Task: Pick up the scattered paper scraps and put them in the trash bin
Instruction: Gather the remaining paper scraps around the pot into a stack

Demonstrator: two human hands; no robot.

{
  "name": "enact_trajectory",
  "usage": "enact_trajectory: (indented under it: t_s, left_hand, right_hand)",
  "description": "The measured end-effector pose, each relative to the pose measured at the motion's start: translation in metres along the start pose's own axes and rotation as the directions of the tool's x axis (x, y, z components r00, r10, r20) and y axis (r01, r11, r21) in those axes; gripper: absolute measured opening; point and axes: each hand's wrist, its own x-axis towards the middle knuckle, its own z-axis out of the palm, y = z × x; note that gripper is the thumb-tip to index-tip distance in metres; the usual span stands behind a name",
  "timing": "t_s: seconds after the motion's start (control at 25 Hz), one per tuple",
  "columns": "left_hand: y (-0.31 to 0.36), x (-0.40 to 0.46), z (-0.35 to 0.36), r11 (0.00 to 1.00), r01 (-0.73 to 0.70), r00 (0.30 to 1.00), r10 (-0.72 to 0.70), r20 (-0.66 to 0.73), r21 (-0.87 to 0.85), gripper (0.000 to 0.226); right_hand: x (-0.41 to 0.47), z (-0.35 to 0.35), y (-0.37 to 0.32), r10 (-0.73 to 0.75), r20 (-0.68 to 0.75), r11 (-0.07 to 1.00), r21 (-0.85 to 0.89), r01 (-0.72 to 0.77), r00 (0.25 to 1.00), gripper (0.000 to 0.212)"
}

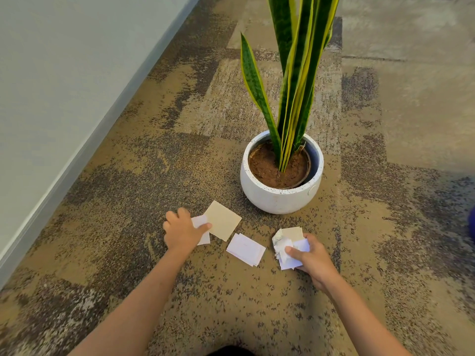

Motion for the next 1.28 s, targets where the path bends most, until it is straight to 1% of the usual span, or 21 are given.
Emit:
enact_trajectory:
  t_s: [0.04, 0.12, 0.2, 0.28, 0.36, 0.44, 0.48, 0.52, 0.56, 0.64, 0.72, 0.8, 0.88, 1.0, 1.08, 1.2, 1.28]
  left_hand:
    - [-0.005, 0.002, 0.001, 0.999, 0.03, 0.999, -0.029, 0.046, -0.016, 0.067]
    - [-0.013, 0.002, 0.006, 0.995, 0.006, 0.996, 0.002, 0.092, -0.096, 0.059]
    - [-0.017, 0.001, 0.009, 0.982, -0.006, 0.997, 0.021, 0.074, -0.189, 0.047]
    - [-0.018, 0.0, 0.01, 0.971, 0.026, 0.998, -0.012, 0.058, -0.236, 0.047]
    - [-0.016, -0.001, 0.009, 0.97, 0.05, 0.998, -0.037, 0.056, -0.238, 0.058]
    - [-0.011, 0.0, 0.01, 0.982, 0.073, 0.996, -0.061, 0.071, -0.173, 0.063]
    - [-0.01, 0.0, 0.009, 0.988, 0.087, 0.993, -0.076, 0.085, -0.129, 0.061]
    - [-0.009, 0.001, 0.008, 0.989, 0.101, 0.991, -0.09, 0.099, -0.11, 0.056]
    - [-0.008, 0.003, 0.006, 0.985, 0.113, 0.989, -0.099, 0.109, -0.13, 0.048]
    - [-0.008, 0.007, 0.0, 0.956, 0.116, 0.99, -0.089, 0.111, -0.269, 0.03]
    - [-0.005, 0.009, -0.006, 0.915, 0.098, 0.994, -0.073, 0.079, -0.391, 0.023]
    - [0.003, 0.012, -0.011, 0.906, 0.057, 0.998, -0.035, 0.06, -0.419, 0.02]
    - [0.015, 0.016, -0.012, 0.926, 0.005, 0.997, 0.025, 0.074, -0.378, 0.023]
    - [0.03, 0.021, -0.012, 0.954, -0.045, 0.993, 0.076, 0.093, -0.297, 0.032]
    - [0.035, 0.021, -0.008, 0.979, -0.084, 0.989, 0.105, 0.106, -0.185, 0.043]
    - [0.037, 0.018, -0.001, 0.995, -0.099, 0.988, 0.095, 0.124, 0.027, 0.058]
    - [0.034, 0.017, 0.003, 0.994, -0.087, 0.989, 0.079, 0.123, 0.063, 0.059]
  right_hand:
    - [-0.001, 0.0, 0.0, -0.002, -0.002, 1.0, -0.002, 0.002, 1.0, 0.037]
    - [-0.002, 0.001, -0.001, -0.003, -0.002, 1.0, -0.005, 0.003, 1.0, 0.039]
    - [-0.002, 0.002, -0.002, -0.002, -0.005, 1.0, -0.014, 0.002, 1.0, 0.043]
    - [-0.003, 0.002, -0.002, -0.005, -0.01, 1.0, -0.03, 0.005, 1.0, 0.044]
    - [-0.003, 0.002, -0.002, -0.009, -0.016, 0.999, -0.043, 0.008, 1.0, 0.043]
    - [-0.004, 0.002, -0.002, -0.014, -0.017, 0.998, -0.056, 0.013, 1.0, 0.041]
    - [-0.004, 0.002, -0.002, -0.016, -0.018, 0.998, -0.061, 0.015, 1.0, 0.041]
    - [-0.005, 0.002, -0.002, -0.018, -0.019, 0.998, -0.064, 0.017, 1.0, 0.041]
    - [-0.005, 0.002, -0.002, -0.021, -0.018, 0.998, -0.067, 0.02, 1.0, 0.04]
    - [-0.005, 0.002, -0.002, -0.027, -0.013, 0.997, -0.074, 0.026, 1.0, 0.037]
    - [-0.006, 0.001, -0.001, -0.032, -0.011, 0.996, -0.081, 0.031, 0.999, 0.036]
    - [-0.006, 0.001, -0.001, -0.035, -0.012, 0.996, -0.085, 0.034, 0.999, 0.036]
    - [-0.006, 0.001, -0.001, -0.034, -0.011, 0.995, -0.093, 0.033, 0.999, 0.039]
    - [-0.006, 0.002, -0.001, -0.028, -0.008, 0.994, -0.105, 0.026, 1.0, 0.045]
    - [-0.006, 0.002, -0.002, -0.027, -0.01, 0.994, -0.106, 0.026, 1.0, 0.045]
    - [-0.007, 0.002, -0.002, -0.029, -0.016, 0.993, -0.114, 0.027, 0.999, 0.05]
    - [-0.007, 0.003, -0.002, -0.024, -0.016, 0.994, -0.108, 0.022, 1.0, 0.054]
